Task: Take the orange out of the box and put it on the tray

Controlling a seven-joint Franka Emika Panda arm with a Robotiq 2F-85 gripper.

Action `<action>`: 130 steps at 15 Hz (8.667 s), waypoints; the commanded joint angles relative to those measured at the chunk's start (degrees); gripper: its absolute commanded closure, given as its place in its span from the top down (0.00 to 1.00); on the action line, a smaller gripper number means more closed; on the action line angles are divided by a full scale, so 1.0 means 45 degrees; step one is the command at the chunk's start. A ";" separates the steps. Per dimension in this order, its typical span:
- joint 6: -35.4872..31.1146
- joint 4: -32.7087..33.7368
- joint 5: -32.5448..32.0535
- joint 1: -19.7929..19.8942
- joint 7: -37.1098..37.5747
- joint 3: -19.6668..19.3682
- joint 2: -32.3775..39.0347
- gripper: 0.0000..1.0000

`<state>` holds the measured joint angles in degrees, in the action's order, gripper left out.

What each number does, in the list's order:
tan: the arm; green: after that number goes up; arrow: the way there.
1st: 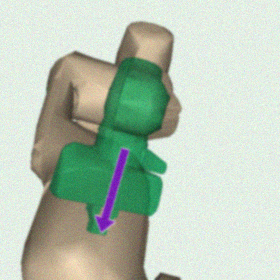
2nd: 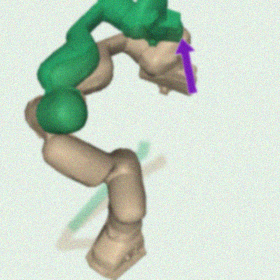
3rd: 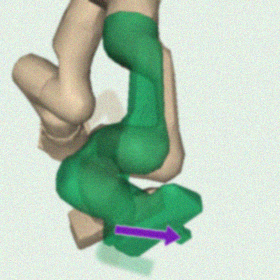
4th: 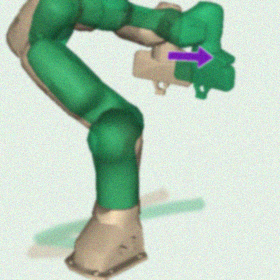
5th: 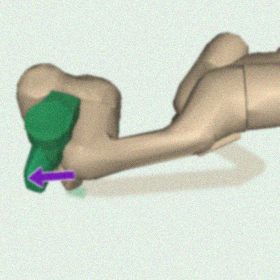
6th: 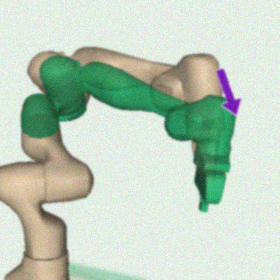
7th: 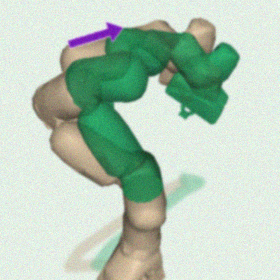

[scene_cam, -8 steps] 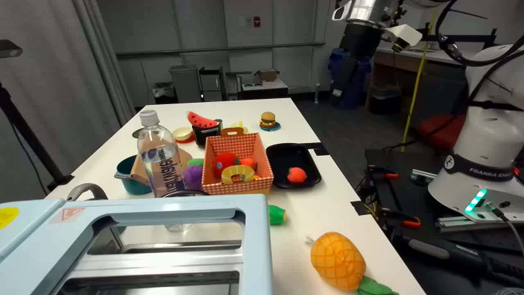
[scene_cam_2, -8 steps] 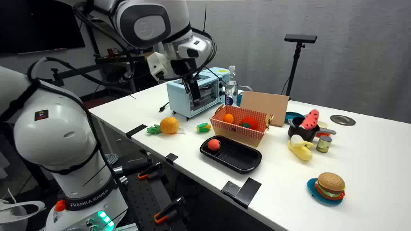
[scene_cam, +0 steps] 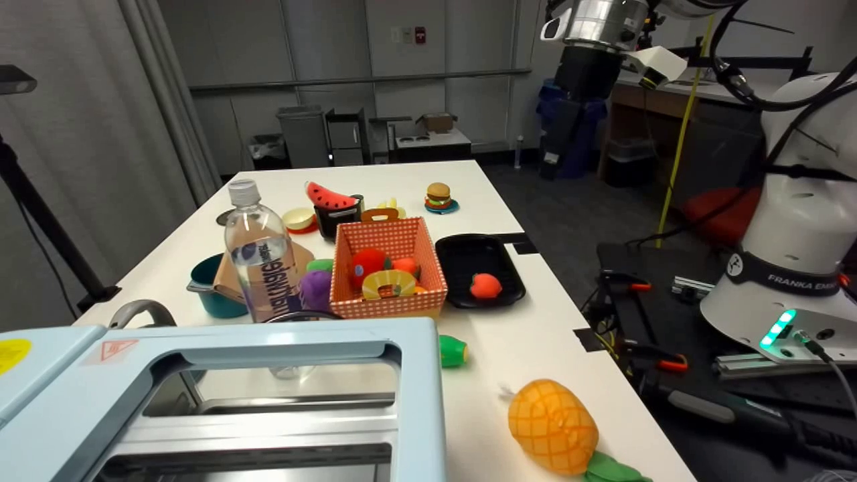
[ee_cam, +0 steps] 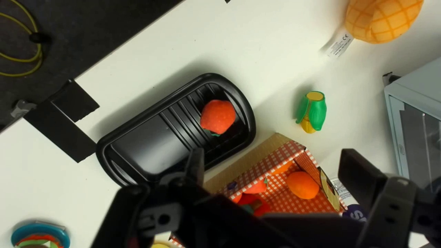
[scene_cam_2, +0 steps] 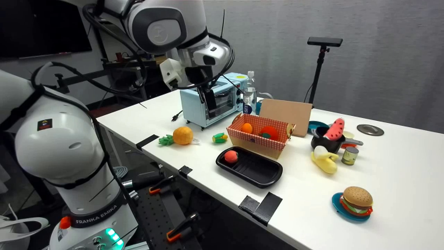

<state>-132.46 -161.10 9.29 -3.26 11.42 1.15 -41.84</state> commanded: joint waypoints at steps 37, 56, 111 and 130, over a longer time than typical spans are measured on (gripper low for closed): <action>0.1395 0.0571 -0.0411 0.0625 0.0846 0.0687 0.0306 1.00; 0.2194 0.3151 -0.2096 0.0692 0.1440 0.1652 0.4086 1.00; 0.4557 1.8507 -0.5298 -0.0561 -0.1443 -0.0842 1.9939 1.00; 0.4614 1.8814 -0.5734 -0.0987 -0.1087 -0.1287 2.0172 0.04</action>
<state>-112.62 -77.43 -15.56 -7.27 6.23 -4.05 49.02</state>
